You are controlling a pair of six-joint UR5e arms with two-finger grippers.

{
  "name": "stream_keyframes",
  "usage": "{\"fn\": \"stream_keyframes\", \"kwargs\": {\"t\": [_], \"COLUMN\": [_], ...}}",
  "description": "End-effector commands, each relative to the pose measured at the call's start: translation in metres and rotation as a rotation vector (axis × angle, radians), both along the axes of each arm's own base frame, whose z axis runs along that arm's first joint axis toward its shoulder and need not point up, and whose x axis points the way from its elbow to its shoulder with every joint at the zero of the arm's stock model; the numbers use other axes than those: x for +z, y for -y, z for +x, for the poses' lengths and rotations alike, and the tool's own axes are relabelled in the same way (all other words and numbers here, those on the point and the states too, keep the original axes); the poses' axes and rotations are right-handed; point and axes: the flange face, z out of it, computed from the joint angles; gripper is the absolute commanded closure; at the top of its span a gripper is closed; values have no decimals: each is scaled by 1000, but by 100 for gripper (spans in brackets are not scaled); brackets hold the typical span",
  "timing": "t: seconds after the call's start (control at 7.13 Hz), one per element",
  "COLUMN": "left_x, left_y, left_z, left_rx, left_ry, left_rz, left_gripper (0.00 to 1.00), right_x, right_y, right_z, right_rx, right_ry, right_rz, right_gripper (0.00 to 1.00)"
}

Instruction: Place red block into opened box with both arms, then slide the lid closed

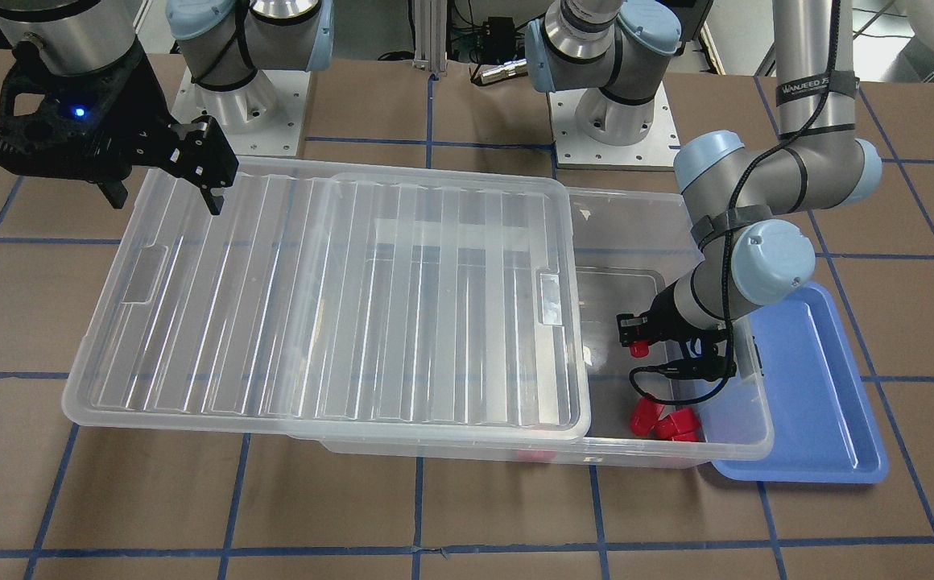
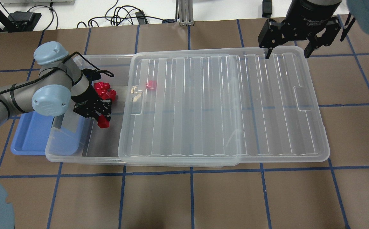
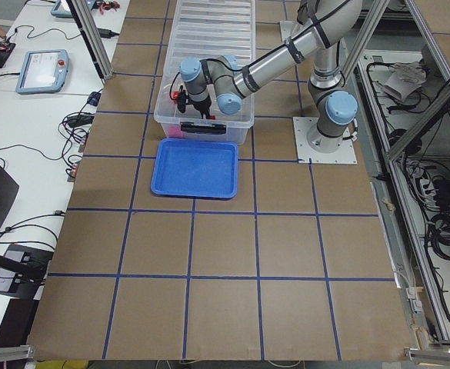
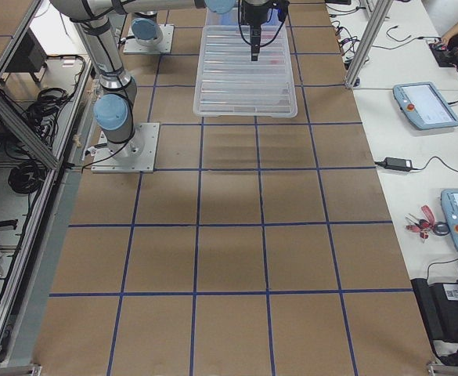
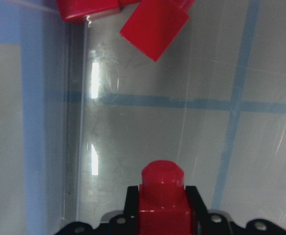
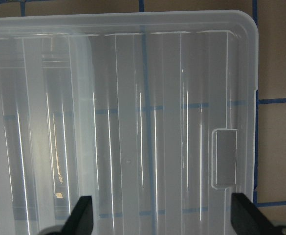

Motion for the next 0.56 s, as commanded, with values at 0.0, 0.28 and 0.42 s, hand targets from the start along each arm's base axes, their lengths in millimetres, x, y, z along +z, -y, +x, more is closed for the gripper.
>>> {"fn": "stream_keyframes", "kwargs": {"t": [0.0, 0.28, 0.42], "left_x": [-8, -13, -13], "left_y": [1, 2, 2], "left_z": [0, 0, 0], "left_rx": [-5, -5, -5], "left_ry": [-1, -4, -4], "left_rz": [9, 17, 17], "left_gripper": [100, 100, 74], "right_x": [0, 0, 0], "right_y": [0, 0, 0], "right_z": [0, 0, 0], "right_rx": [0, 15, 17], "right_ry": [-2, -2, -4], "right_rz": [2, 2, 3], "right_gripper": [0, 0, 0]}}
